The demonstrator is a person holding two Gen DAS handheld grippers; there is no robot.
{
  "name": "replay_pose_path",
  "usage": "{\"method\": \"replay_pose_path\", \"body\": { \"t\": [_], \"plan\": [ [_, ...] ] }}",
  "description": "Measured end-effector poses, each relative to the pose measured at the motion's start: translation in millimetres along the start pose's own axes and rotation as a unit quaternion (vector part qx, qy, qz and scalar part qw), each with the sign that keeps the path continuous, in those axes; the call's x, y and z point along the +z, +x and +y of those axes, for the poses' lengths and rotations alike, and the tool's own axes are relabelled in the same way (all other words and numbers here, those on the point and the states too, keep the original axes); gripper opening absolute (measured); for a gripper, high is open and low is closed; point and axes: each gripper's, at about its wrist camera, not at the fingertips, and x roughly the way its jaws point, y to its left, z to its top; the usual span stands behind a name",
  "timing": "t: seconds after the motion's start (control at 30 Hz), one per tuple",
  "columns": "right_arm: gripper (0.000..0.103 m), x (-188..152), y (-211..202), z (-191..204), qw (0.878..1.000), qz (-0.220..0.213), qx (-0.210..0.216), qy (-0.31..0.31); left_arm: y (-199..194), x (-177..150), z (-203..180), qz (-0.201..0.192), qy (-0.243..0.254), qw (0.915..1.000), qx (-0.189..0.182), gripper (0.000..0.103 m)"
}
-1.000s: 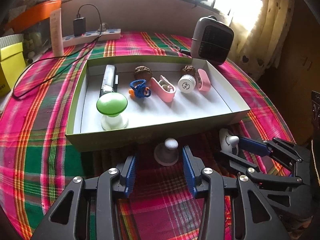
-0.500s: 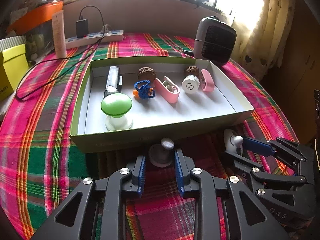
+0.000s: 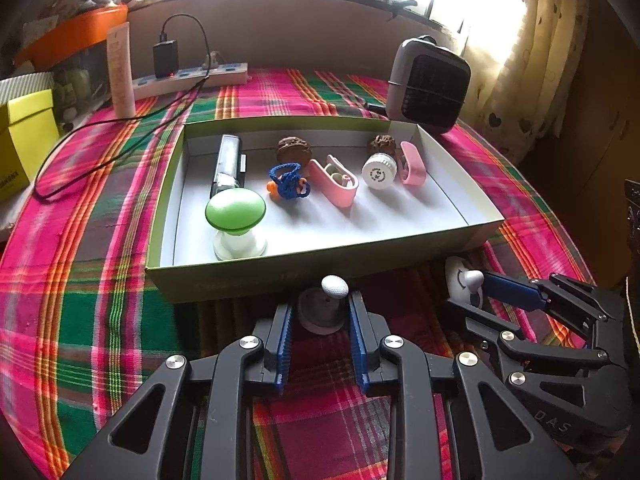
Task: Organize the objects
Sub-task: 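Close the right gripper on the white panda-face ball while the left gripper grasps the white knobbed cap, then lift the panda ball and white knobbed cap and carry both over the box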
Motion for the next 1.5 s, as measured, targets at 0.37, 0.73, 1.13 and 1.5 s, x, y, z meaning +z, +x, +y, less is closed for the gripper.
{"method": "replay_pose_path", "body": {
  "t": [0.37, 0.73, 1.13, 1.5],
  "plan": [
    [0.045, 2.9, -9.0, 1.6, 1.0, -0.013, -0.001, -0.002, -10.0, 2.4, -2.3, -0.012, 0.004, 0.9999, 0.001, 0.023],
    [0.045, 9.1, -18.8, 3.7, 1.0, -0.029, -0.002, -0.005, -21.7, 9.8, -3.6, -0.028, 0.008, 0.9996, 0.002, 0.023],
    [0.045, 21.5, -21.7, 2.7, 0.999, -0.042, -0.003, -0.012, -22.7, 19.2, -2.9, -0.035, 0.007, 0.9994, 0.002, 0.023],
    [0.045, 34.8, -17.6, -3.0, 0.999, -0.048, -0.006, -0.011, -19.5, 31.7, -2.1, -0.041, 0.009, 0.9991, 0.005, 0.023]
  ]
}}
